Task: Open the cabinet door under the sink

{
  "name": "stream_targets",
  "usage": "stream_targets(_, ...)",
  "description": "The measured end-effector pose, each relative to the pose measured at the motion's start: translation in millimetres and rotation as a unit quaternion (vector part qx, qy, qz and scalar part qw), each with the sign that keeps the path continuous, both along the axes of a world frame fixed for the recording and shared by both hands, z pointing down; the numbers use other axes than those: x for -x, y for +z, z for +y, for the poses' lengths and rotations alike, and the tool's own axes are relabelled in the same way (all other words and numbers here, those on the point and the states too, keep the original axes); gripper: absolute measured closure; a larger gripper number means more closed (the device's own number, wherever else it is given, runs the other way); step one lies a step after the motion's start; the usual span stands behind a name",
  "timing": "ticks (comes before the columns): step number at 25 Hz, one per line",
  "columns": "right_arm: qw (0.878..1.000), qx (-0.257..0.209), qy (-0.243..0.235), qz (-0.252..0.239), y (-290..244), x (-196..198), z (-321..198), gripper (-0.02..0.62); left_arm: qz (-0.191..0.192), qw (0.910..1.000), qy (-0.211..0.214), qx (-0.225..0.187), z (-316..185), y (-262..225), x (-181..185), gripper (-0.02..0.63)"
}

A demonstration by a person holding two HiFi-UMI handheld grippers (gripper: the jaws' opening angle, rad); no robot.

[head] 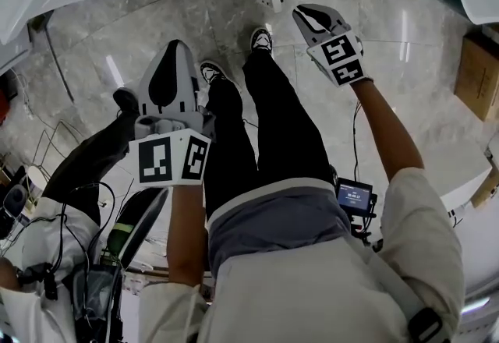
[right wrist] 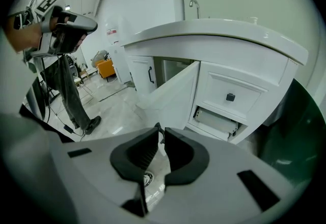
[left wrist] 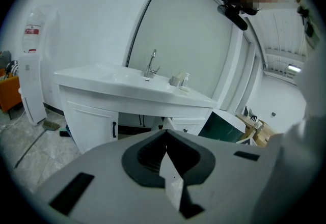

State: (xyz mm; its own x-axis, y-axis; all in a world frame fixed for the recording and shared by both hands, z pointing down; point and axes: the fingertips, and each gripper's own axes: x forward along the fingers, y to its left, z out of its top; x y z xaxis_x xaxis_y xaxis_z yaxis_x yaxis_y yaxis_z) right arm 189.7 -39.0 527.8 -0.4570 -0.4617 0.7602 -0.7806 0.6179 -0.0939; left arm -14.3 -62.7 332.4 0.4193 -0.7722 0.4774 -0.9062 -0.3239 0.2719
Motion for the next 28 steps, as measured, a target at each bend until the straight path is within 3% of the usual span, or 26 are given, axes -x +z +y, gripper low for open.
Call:
stream_targets(11, 0.995, -0.020, 0.092, -0.038, -78.1, 9.5, 7.6, 0.558, 0.014, 0.9996, -0.002, -0.023, 9.0, -48.6, 22.0, 0.604)
stream_targets(28, 0.979, -0.116, 0.134, -0.103, -238.1, 51.4, 6.3, 0.571, 0.050, 0.9970, 0.028, -0.053, 35.8, -118.5, 45.5, 0.604)
